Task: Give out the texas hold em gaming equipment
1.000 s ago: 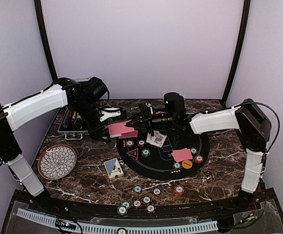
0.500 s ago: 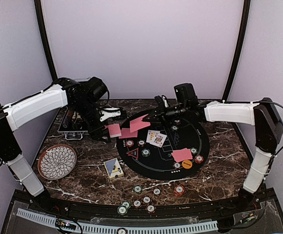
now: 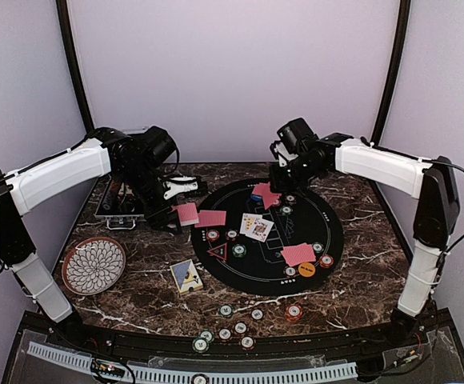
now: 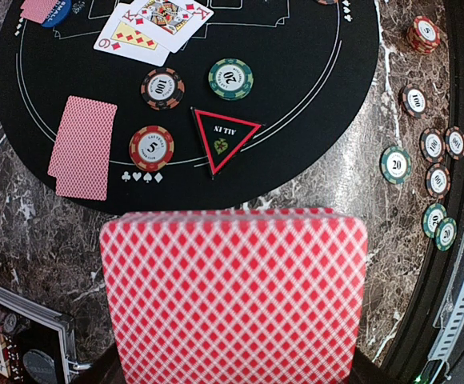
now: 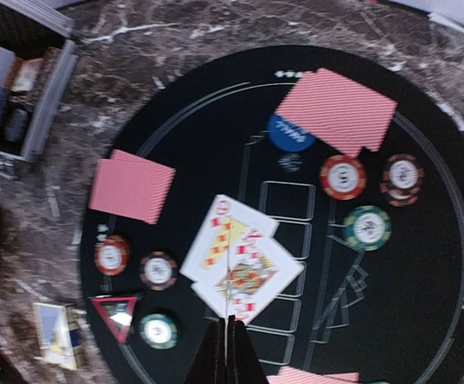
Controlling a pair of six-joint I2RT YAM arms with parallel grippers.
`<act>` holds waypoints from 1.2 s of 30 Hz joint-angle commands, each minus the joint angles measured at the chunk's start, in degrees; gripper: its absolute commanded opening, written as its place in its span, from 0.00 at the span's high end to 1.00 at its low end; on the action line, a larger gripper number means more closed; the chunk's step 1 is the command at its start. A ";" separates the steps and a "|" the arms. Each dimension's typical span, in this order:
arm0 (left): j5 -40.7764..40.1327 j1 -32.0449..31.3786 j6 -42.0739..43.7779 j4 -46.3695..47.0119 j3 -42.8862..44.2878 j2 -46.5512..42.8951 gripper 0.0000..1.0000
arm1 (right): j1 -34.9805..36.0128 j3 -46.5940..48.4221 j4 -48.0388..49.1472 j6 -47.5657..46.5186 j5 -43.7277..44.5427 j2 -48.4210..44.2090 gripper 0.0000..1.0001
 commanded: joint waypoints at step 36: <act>0.86 0.28 0.16 -0.28 0.99 -2.19 1.00 | 18.74 -6.40 15.81 -37.86 51.80 19.06 0.92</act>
